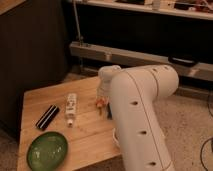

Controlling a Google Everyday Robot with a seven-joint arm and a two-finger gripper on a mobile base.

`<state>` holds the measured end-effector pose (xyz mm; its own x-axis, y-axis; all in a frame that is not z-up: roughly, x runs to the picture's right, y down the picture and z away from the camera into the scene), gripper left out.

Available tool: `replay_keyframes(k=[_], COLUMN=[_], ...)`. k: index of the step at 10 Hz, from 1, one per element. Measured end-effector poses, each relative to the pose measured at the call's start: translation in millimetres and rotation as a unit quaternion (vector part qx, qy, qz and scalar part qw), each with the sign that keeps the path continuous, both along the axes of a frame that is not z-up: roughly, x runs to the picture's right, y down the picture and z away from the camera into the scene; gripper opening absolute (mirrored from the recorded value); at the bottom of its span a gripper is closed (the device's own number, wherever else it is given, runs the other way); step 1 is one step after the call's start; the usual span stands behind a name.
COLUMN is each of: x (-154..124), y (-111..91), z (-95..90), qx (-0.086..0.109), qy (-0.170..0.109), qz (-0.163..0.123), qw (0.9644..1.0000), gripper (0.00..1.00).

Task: Drag the pepper across the table

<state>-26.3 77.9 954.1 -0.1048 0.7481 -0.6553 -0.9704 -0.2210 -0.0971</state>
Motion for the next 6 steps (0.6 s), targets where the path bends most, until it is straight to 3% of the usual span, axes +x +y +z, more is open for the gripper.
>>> replay_keyframes(k=[4, 6], x=[1.0, 12.0], y=[-1.3, -4.5], z=[-0.2, 6.9], qx=[0.001, -0.002], qy=[0.000, -0.007], qz=[0.000, 0.018], qw=[1.0000, 0.9998], gripper=[0.18, 0.18])
